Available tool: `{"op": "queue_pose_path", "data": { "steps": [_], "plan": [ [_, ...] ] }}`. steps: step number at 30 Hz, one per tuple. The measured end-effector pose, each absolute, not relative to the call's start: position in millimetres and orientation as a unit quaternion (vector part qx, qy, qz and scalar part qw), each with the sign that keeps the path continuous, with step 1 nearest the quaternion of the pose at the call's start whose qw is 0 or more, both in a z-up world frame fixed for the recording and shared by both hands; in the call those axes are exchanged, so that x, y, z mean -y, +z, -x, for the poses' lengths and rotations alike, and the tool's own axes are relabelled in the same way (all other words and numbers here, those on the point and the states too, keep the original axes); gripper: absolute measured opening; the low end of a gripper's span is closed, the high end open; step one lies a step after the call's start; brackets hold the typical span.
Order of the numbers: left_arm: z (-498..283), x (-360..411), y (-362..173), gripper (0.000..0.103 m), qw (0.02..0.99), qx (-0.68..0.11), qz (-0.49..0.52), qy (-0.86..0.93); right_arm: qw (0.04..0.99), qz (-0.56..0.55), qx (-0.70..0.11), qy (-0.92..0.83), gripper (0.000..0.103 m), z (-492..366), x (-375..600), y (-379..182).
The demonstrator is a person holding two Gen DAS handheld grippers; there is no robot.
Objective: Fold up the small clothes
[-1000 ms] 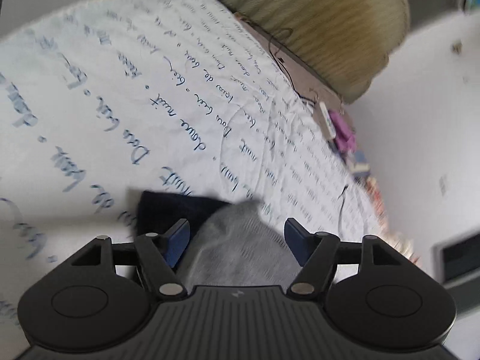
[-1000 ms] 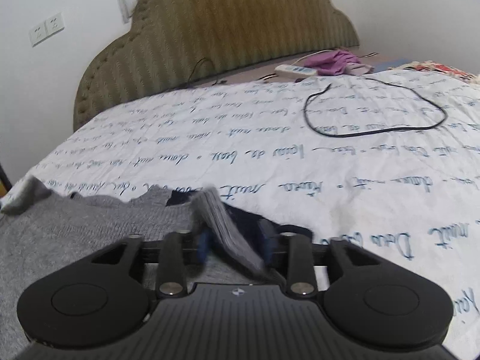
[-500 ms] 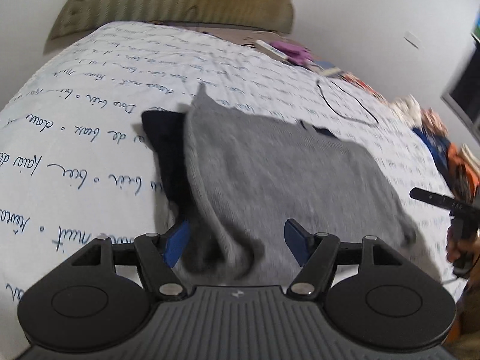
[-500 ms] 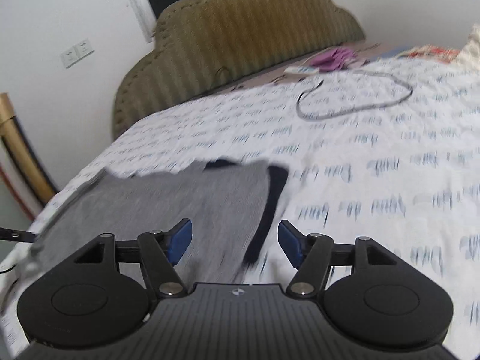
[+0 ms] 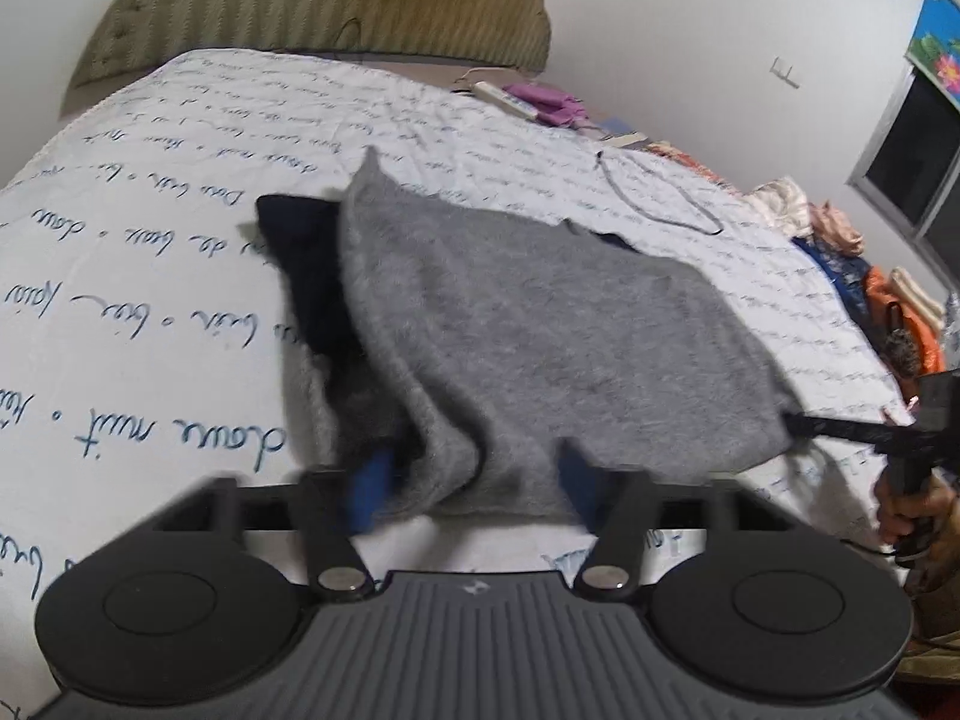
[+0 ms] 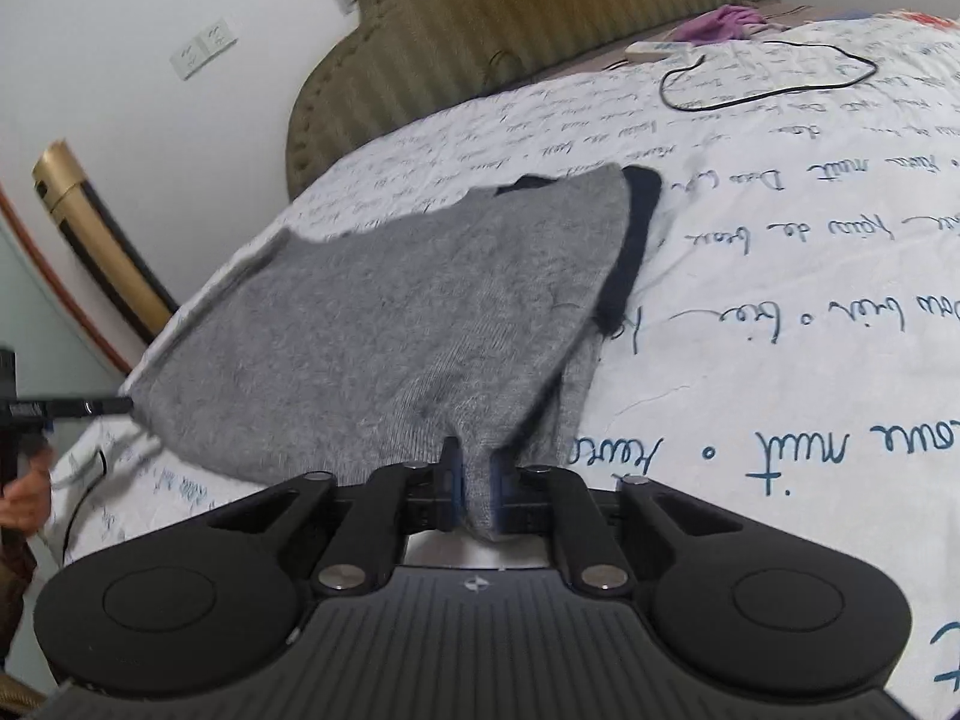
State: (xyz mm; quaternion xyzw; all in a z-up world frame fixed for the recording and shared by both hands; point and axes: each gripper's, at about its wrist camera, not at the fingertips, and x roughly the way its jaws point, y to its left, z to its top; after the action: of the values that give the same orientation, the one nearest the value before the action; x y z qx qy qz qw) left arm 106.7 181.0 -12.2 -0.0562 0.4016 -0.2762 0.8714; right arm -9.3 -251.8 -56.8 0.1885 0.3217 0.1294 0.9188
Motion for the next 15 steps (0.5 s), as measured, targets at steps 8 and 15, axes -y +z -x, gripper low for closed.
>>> {"op": "queue_pose_path", "data": {
  "steps": [8, 15],
  "plan": [
    [-93.7, -200.1, -4.2, 0.003, 0.887, -0.392, 0.028, -0.243, 0.936, -0.137, -0.315, 0.081, 0.007, 24.9, 269.0, -35.3],
    [-91.4, -212.2, -16.7, 0.003, 0.876, -0.43, -0.013, -0.218, 0.924, -0.111, -0.361, 0.069, 0.009, 14.8, 265.8, -53.4]
  ]
}}
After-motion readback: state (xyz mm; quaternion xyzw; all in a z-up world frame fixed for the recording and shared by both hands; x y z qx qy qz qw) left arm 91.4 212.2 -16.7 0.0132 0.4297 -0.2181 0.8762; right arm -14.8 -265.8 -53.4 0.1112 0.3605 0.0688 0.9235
